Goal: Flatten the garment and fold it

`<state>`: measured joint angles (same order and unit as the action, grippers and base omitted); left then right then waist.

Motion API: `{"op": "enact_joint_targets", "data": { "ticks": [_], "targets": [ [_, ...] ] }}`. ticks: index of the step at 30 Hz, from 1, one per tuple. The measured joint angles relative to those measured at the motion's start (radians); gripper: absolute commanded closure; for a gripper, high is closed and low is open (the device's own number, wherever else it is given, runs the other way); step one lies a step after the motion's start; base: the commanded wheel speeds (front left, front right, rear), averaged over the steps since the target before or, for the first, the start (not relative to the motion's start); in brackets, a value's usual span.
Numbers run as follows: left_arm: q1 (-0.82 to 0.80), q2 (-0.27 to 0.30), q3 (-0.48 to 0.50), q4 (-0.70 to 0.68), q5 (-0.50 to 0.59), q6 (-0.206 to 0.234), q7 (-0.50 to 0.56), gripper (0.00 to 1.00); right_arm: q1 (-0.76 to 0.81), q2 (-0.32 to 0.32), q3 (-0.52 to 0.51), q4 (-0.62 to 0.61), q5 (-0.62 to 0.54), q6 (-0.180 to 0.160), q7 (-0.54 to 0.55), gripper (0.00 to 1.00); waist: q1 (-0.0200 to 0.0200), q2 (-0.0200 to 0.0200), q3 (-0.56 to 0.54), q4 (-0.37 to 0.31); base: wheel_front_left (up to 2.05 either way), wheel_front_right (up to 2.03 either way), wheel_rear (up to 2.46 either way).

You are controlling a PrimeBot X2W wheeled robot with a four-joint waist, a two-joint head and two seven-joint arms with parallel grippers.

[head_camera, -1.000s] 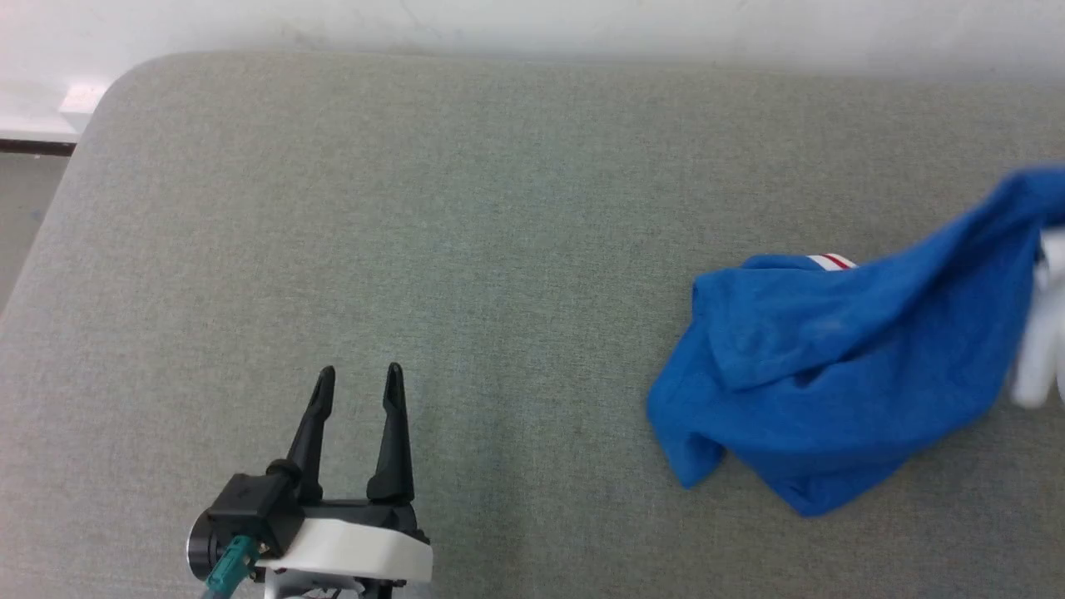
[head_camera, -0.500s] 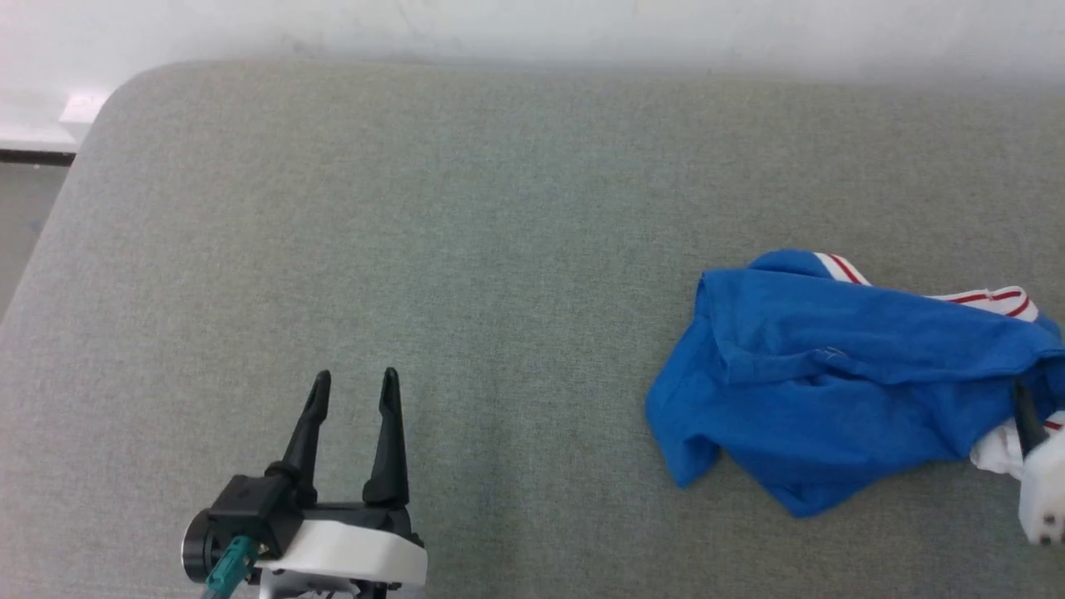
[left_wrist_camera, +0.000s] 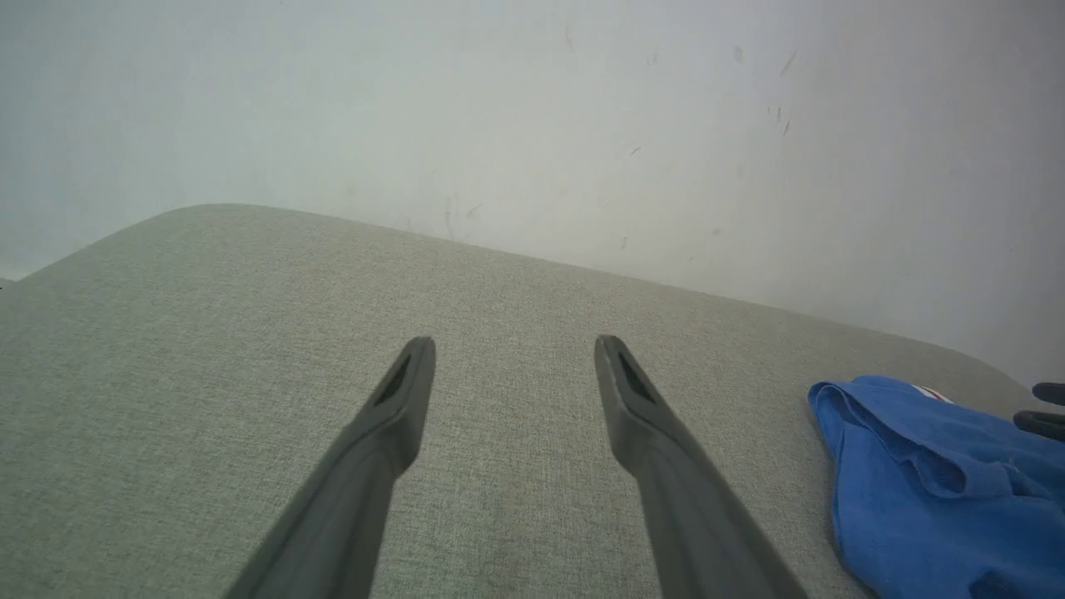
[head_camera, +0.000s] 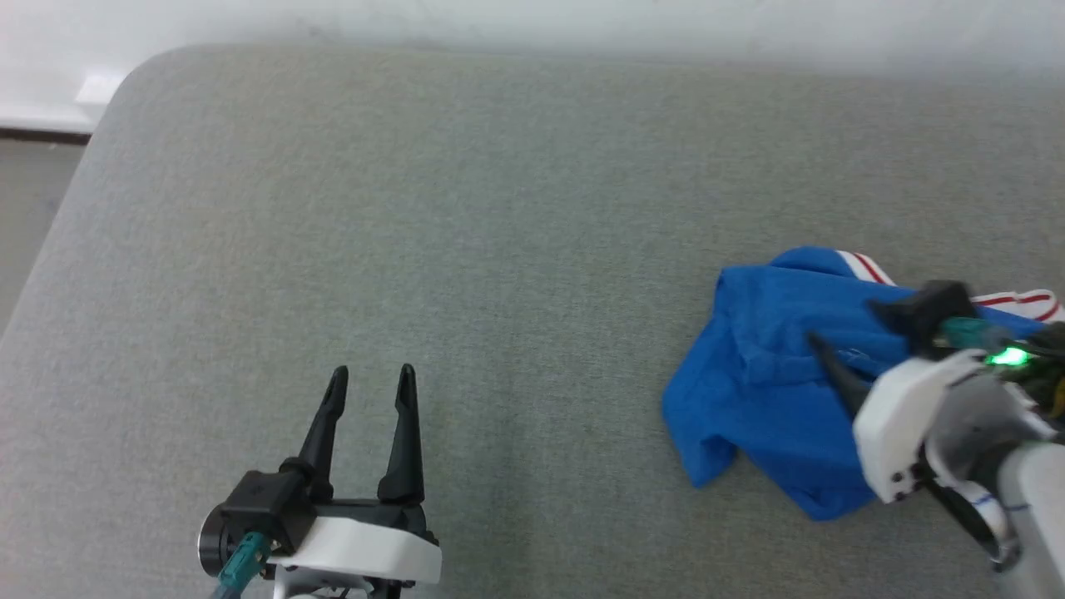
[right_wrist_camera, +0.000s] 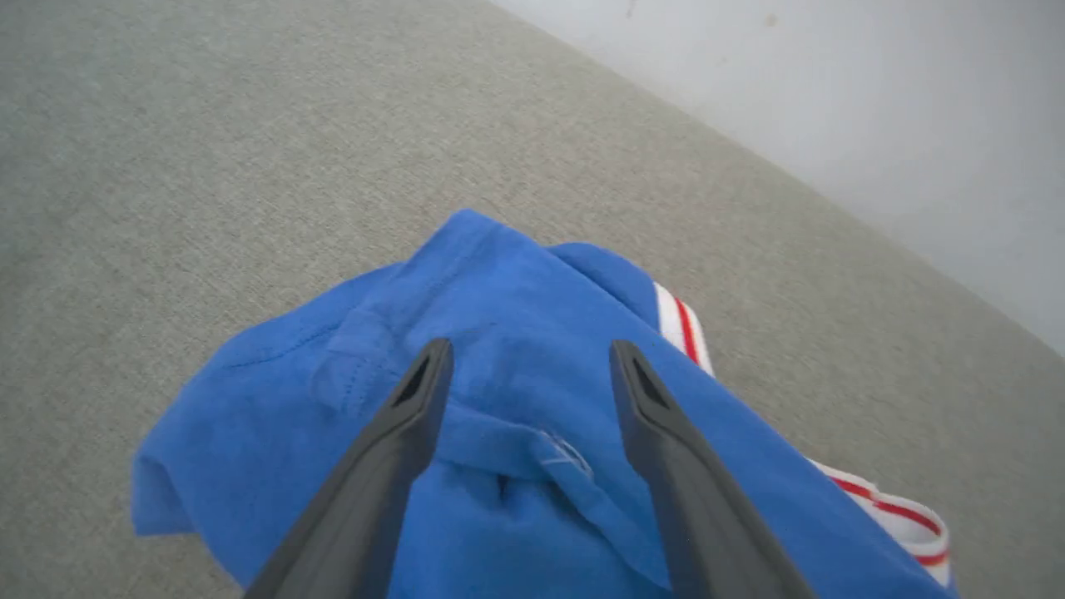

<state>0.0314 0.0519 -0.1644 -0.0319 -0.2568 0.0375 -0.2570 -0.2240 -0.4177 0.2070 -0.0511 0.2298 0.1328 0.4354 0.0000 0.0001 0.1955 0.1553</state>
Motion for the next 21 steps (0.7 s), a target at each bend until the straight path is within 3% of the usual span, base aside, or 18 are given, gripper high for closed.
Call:
{"op": "enact_joint_targets", "data": {
  "ticks": [11, 12, 13, 14, 21],
  "targets": [
    [-0.019, 0.000, -0.030, -0.001, -0.035, 0.026, 0.000, 0.00, -0.127, -0.074, 0.280, 0.195, 0.066, 0.000, 0.076, 0.00, 0.0001, 0.0000, 0.043, 0.088, 0.00, 0.00, 0.00],
    [-0.019, 0.000, -0.031, -0.001, -0.036, 0.027, 0.000, 0.00, -0.128, -0.075, 0.284, 0.207, 0.075, 0.000, 0.076, 0.16, 0.0001, 0.0000, 0.046, 0.095, 0.00, 0.00, 0.00],
    [-0.019, 0.000, -0.031, -0.001, -0.037, 0.030, 0.000, 0.00, -0.133, -0.075, 0.284, 0.217, 0.078, 0.000, 0.076, 0.65, 0.0001, 0.0000, 0.047, 0.101, 0.00, 0.00, 0.00],
    [-0.019, 0.000, -0.032, -0.001, -0.039, 0.034, 0.000, 0.00, -0.140, -0.076, 0.285, 0.222, 0.077, 0.000, 0.075, 1.00, 0.0001, 0.0000, 0.047, 0.105, 0.00, 0.00, 0.00],
    [-0.019, 0.000, -0.032, 0.000, -0.047, 0.037, 0.000, 0.00, -0.184, -0.070, 0.222, 0.238, 0.035, 0.000, -0.005, 1.00, 0.0000, 0.0000, 0.025, 0.099, 0.00, 0.00, 0.00]
  ]
}}
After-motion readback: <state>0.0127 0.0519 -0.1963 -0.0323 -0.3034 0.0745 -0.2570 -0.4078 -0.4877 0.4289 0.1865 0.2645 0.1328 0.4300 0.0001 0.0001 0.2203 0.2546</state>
